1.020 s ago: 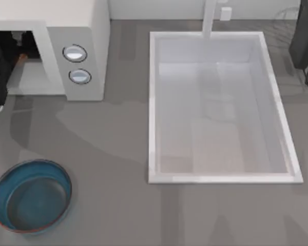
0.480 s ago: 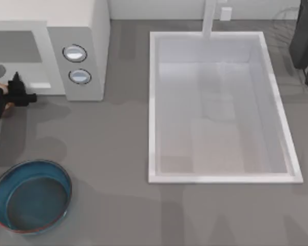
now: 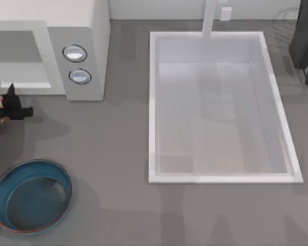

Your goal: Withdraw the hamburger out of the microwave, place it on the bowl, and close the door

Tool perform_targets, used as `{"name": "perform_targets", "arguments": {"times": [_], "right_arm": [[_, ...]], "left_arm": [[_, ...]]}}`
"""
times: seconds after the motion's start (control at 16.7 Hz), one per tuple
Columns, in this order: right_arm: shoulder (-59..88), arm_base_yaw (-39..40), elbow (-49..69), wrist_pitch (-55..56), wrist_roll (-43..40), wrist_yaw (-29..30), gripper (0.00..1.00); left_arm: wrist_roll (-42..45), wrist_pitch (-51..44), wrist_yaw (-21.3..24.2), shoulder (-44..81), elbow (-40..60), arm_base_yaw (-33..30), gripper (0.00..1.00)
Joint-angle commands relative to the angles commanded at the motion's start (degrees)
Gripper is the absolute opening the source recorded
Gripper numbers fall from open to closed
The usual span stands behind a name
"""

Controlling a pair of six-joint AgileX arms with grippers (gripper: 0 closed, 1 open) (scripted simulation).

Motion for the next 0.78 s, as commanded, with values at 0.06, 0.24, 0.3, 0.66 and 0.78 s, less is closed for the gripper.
{"name": "perform_targets", "arguments": {"times": [0.06, 0.24, 0.3, 0.66, 0.78], "right_arm": [[0.00, 0.00, 0.00, 0.00, 0.00, 0.00, 1.00], [0.00, 0.00, 0.00, 0.00, 0.00, 0.00, 1.00], [0.00, 0.00, 0.00, 0.00, 0.00, 0.00, 1.00], [0.00, 0.00, 0.00, 0.00, 0.00, 0.00, 1.00], [0.00, 0.00, 0.00, 0.00, 0.00, 0.00, 1.00]], "left_arm": [[0.09, -0.13, -0.08, 0.19, 0.24, -0.33, 0.00], [0.10, -1.94, -0.10, -1.82, 0.40, -0.32, 0.00], [0.10, -3.47, -0.12, -3.40, 0.44, -0.32, 0.00], [0.17, -17.11, -0.29, -16.85, 0.47, -0.28, 0.00], [0.20, -21.40, -0.34, -21.01, 0.47, -0.26, 0.00]]}}
